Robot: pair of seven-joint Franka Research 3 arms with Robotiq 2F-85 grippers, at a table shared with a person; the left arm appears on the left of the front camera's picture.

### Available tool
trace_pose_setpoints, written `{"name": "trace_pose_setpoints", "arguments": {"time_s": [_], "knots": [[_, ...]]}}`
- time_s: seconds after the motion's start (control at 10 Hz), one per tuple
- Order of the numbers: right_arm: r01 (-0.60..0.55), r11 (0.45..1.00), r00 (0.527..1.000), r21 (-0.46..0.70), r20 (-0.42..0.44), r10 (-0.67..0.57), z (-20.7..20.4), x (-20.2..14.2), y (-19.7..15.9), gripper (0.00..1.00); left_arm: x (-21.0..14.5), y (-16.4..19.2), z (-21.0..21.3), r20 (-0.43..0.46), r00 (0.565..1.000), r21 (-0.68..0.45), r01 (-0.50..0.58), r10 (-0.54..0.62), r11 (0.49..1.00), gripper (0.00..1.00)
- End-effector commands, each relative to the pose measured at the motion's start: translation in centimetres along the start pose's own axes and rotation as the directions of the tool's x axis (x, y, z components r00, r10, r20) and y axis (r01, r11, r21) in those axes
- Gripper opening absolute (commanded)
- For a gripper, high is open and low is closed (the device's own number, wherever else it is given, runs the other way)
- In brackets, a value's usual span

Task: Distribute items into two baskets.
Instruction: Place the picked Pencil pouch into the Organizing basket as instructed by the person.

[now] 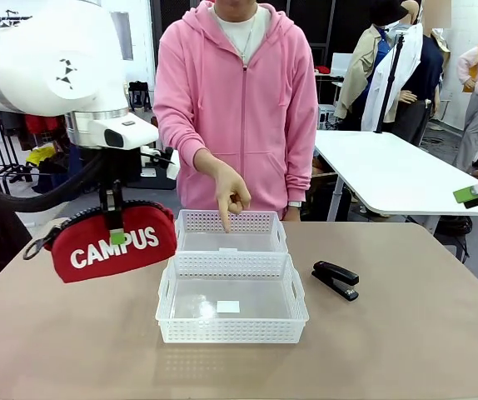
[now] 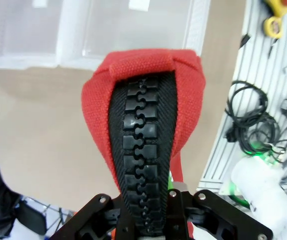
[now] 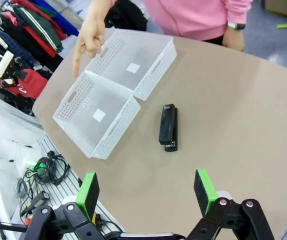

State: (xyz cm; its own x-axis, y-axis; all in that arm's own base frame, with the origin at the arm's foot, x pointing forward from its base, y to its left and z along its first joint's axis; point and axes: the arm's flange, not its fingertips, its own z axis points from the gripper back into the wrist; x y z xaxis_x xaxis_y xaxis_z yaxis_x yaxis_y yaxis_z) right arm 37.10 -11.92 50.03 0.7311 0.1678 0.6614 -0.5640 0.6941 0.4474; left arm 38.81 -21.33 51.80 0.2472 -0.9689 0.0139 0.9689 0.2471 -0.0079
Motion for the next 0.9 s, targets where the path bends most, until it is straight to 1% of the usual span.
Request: {"name": "trace_pose_setpoints", "arguments": {"time_s": [0.0,0.5,0.8], "knots": [[-0.009,1.0,1.0,0.012,0.02,0.009,-0.1,0.1,0.0,1.0,1.6,0.1,0.2,0.011,0.999,0.008,0.039,-0.039,0.999,0.0],[-0.009,1.0,1.0,0.012,0.02,0.009,-0.1,0.1,0.0,1.0,7.3,-1.9,0.0,0.015,0.993,0.016,0.113,-0.113,0.994,0.0],[-0.009,1.0,1.0,0.012,0.02,0.009,-0.1,0.1,0.0,1.0,10.4,-3.3,-0.8,0.003,0.986,0.007,0.165,-0.165,0.986,0.0]]}}
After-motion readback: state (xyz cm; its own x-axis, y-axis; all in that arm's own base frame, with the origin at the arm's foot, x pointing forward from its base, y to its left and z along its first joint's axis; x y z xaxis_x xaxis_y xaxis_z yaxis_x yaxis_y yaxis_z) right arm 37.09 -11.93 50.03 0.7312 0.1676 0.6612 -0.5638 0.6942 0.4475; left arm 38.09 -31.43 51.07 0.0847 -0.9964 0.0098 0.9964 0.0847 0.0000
